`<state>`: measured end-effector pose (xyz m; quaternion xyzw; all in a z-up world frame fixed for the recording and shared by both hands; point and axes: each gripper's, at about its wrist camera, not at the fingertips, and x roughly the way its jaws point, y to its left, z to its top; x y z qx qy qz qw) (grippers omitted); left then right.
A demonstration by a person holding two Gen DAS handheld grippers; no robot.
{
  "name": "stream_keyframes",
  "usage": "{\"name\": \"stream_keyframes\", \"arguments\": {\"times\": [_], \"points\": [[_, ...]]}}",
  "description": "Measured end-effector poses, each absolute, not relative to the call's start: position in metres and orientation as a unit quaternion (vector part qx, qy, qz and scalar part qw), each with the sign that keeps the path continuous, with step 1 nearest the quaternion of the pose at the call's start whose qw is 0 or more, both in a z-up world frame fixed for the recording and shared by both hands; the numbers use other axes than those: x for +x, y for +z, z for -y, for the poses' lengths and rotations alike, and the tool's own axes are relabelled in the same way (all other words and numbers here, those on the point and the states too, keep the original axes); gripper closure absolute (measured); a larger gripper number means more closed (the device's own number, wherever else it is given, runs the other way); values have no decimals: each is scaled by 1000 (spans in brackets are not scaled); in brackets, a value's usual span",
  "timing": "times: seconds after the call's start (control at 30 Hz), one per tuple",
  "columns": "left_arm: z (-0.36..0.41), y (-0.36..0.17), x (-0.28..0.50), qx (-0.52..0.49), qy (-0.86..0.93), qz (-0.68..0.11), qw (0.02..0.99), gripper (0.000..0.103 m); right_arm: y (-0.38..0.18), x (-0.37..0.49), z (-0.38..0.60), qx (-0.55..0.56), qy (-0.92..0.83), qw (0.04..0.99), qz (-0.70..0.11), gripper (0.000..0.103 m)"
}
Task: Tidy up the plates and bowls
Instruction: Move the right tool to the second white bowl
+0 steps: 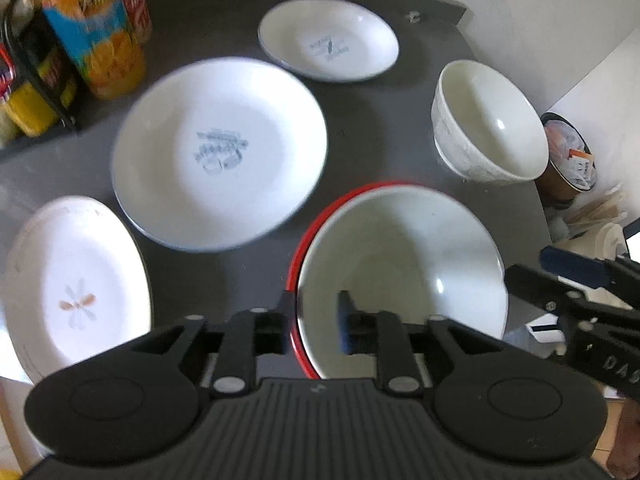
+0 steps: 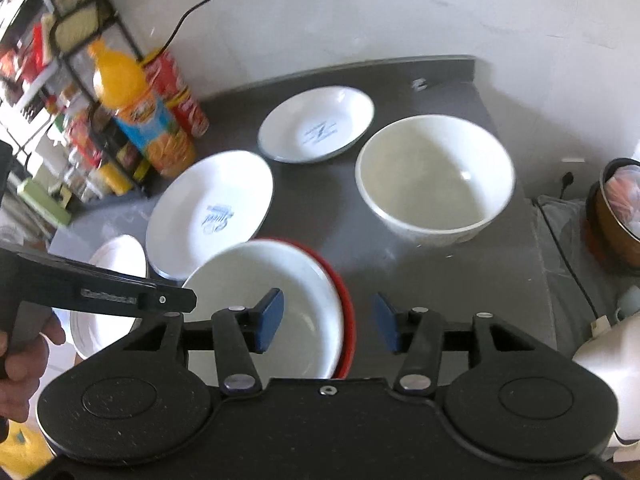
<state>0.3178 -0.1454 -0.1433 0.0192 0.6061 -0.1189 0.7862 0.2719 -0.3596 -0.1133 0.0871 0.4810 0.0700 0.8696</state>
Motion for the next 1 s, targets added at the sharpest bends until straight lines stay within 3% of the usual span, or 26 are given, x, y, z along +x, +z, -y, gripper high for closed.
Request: {"name": "stream_keyframes", "arguments": {"times": [0.13, 1.0], "points": [[148, -131, 322, -2, -132, -588, 798, 42, -115, 271, 374, 95, 51, 873, -476, 51], [209, -133, 367, -1, -132, -556, 821, 41, -135, 300, 451, 158, -21, 874, -458, 52]]}}
